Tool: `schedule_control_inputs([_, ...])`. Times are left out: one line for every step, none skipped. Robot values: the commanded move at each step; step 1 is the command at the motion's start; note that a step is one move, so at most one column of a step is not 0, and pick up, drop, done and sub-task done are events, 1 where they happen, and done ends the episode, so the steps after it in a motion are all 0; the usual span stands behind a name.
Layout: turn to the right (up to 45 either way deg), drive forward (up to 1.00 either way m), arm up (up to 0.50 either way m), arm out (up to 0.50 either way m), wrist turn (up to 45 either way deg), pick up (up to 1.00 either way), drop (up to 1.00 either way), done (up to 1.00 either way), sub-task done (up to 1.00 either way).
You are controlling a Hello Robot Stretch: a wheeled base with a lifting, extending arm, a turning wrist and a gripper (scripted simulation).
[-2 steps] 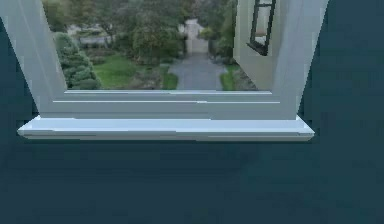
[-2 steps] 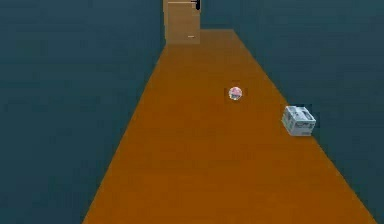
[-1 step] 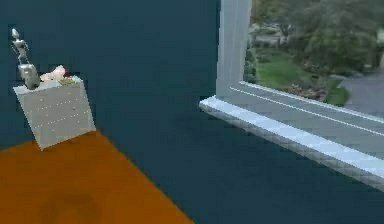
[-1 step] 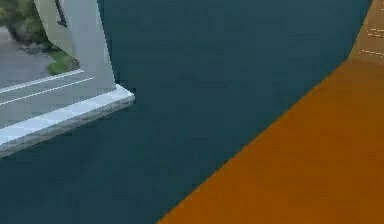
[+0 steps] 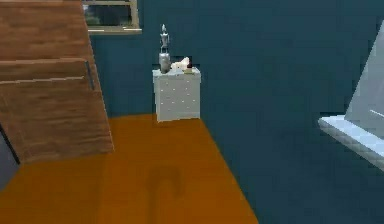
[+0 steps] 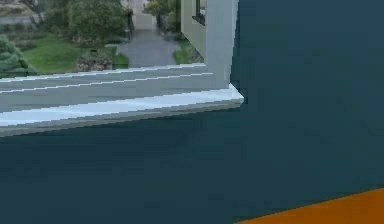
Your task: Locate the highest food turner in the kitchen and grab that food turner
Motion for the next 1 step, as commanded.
schedule_control_inputs([-3.0, 0.00, 0.00, 0.00, 0.0, 0.00, 0.00, 0.00, 0.00])
